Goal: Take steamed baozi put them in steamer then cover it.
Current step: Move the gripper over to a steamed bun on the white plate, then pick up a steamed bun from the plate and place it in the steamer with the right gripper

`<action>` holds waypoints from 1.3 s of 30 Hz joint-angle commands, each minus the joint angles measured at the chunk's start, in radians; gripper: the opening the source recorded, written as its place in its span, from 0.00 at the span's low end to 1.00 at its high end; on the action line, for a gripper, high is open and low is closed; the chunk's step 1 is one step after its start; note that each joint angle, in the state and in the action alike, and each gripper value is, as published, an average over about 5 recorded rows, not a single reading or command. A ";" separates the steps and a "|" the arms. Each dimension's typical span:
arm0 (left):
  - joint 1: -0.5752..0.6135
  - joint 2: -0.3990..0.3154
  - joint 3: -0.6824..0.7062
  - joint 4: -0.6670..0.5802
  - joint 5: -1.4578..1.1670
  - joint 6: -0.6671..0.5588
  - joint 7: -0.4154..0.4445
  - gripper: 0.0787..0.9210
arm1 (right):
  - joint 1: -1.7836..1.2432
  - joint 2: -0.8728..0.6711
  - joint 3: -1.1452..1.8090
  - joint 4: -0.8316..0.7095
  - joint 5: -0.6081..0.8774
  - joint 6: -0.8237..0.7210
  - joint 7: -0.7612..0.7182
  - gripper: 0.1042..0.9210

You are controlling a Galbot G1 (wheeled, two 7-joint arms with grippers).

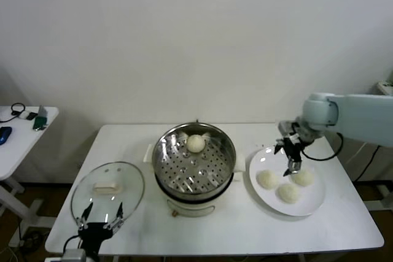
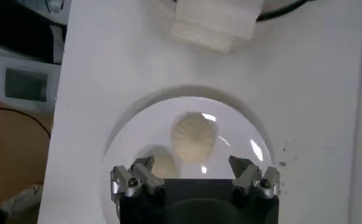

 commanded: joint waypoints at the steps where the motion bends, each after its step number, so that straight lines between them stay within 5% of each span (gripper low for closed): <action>1: 0.012 -0.009 -0.003 -0.001 0.006 -0.005 -0.004 0.88 | -0.291 0.002 0.179 -0.117 -0.100 -0.072 0.060 0.88; 15: 0.023 -0.013 -0.004 0.001 0.013 -0.012 -0.013 0.88 | -0.388 0.072 0.294 -0.215 -0.106 -0.063 0.082 0.86; 23: 0.022 -0.012 -0.001 -0.009 0.013 -0.006 -0.012 0.88 | -0.338 0.067 0.278 -0.198 -0.085 -0.062 0.051 0.66; 39: 0.012 0.012 0.000 -0.020 0.013 0.007 -0.009 0.88 | 0.425 0.185 0.093 -0.101 0.223 0.007 -0.184 0.60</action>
